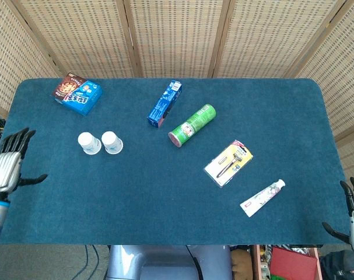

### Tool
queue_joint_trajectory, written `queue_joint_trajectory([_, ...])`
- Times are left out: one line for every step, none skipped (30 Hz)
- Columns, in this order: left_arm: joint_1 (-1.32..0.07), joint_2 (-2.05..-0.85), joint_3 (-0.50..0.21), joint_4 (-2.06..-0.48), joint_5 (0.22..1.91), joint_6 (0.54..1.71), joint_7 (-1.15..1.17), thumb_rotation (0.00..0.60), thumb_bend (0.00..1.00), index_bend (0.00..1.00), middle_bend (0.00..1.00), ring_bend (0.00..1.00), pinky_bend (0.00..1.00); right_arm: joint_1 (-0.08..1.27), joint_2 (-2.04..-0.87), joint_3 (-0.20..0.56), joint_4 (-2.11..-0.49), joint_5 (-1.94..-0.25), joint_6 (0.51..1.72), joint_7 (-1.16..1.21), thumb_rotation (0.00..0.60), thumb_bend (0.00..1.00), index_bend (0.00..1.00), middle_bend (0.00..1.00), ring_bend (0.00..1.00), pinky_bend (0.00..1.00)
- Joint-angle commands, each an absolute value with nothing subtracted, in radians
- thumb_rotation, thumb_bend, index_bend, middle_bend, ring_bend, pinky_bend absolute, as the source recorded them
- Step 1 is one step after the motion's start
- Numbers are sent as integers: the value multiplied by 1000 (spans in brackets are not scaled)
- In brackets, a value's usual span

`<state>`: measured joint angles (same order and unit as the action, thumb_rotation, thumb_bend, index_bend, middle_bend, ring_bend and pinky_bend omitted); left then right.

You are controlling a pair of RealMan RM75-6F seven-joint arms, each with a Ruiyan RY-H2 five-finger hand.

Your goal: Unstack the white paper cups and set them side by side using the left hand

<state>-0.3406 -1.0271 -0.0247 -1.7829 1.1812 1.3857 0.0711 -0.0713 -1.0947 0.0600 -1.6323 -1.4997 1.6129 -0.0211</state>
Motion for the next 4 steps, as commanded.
queue_joint_trajectory([-246, -1010, 36, -1827, 1221, 1486, 104, 600, 69, 0, 0, 0, 0, -75, -1093, 57, -1636, -1509, 1623, -23, 600, 0, 0, 0, 0, 0])
queue_joint_trajectory([-232, -1012, 42, -1828, 1226, 1502, 111, 600, 69, 0, 0, 0, 0, -76, -1093, 57, -1636, -1512, 1626, -23, 600, 0, 0, 0, 0, 0])
queue_joint_trajectory([-204, -1019, 51, -1826, 1243, 1537, 119, 600, 68, 0, 0, 0, 0, -79, -1092, 55, -1638, -1518, 1632, -23, 600, 0, 0, 0, 0, 0])
queue_joint_trajectory([-190, -1026, 54, -1823, 1256, 1556, 121, 600, 68, 0, 0, 0, 0, -80, -1090, 54, -1639, -1522, 1635, -22, 600, 0, 0, 0, 0, 0])
